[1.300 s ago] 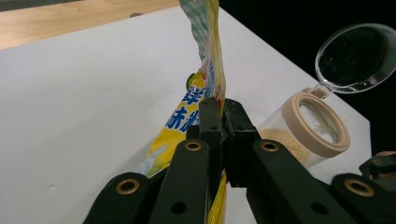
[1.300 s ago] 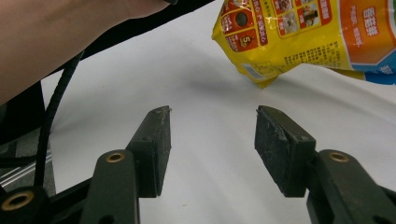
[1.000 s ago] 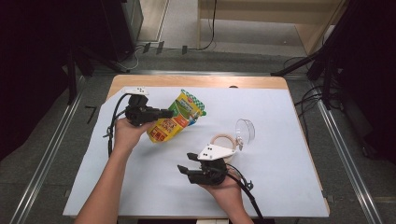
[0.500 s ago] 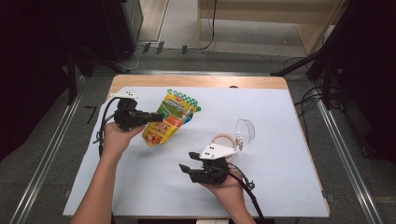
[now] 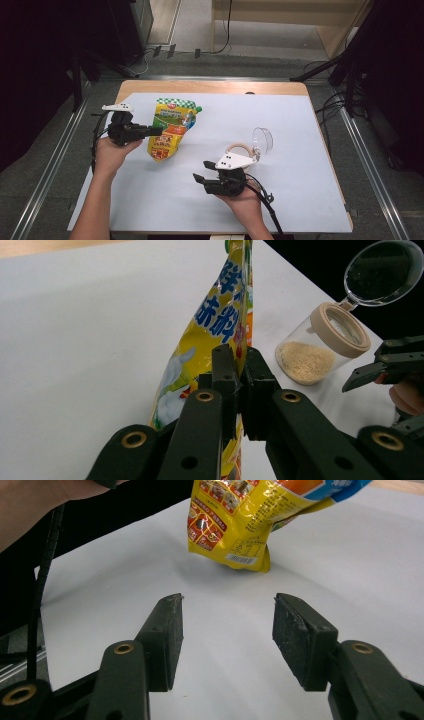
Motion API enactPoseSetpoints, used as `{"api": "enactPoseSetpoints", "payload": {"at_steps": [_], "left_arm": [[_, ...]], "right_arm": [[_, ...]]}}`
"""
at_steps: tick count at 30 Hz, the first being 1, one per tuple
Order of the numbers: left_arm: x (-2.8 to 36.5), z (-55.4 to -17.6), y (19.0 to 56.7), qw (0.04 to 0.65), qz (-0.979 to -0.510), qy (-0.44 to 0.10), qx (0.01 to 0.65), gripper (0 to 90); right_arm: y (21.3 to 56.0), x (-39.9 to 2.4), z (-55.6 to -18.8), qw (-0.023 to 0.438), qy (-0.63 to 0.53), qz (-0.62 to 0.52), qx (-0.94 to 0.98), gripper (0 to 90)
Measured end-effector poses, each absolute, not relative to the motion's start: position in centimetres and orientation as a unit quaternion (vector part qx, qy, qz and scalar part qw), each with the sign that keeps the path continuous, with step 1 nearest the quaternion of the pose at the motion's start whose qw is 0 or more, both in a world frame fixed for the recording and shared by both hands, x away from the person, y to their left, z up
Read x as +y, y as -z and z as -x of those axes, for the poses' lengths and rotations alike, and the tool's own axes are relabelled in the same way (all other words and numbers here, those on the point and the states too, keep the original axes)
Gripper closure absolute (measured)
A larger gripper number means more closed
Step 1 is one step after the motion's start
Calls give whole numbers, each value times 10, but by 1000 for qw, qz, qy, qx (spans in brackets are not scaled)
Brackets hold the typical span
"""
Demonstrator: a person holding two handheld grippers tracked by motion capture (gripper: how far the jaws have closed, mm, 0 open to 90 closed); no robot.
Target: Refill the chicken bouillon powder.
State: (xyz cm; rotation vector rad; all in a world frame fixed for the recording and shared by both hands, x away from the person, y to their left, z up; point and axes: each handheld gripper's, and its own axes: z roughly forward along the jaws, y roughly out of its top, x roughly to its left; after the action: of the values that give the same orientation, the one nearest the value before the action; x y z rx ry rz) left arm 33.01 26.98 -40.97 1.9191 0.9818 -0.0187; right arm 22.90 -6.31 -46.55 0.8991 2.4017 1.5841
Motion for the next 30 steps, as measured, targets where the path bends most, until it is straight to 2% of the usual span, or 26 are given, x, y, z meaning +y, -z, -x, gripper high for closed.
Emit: {"api": "enactPoseSetpoints", "payload": {"at_steps": [16,22,25,30], "left_arm": [[287,-309,417,477,-781,13,403,848],[284,-308,416,491,-780,19,387,777],[283,-304,410,496,-781,10,379,715],[285,-301,398,501,-778,-2,378,671]], "right_arm": [[464,-64,-230,69,-509,-294,806,469],[464,-65,-231,65,-508,-294,807,469],[463,-66,-231,68,-510,-293,806,469],[462,-68,-232,74,-503,-294,809,471]]}}
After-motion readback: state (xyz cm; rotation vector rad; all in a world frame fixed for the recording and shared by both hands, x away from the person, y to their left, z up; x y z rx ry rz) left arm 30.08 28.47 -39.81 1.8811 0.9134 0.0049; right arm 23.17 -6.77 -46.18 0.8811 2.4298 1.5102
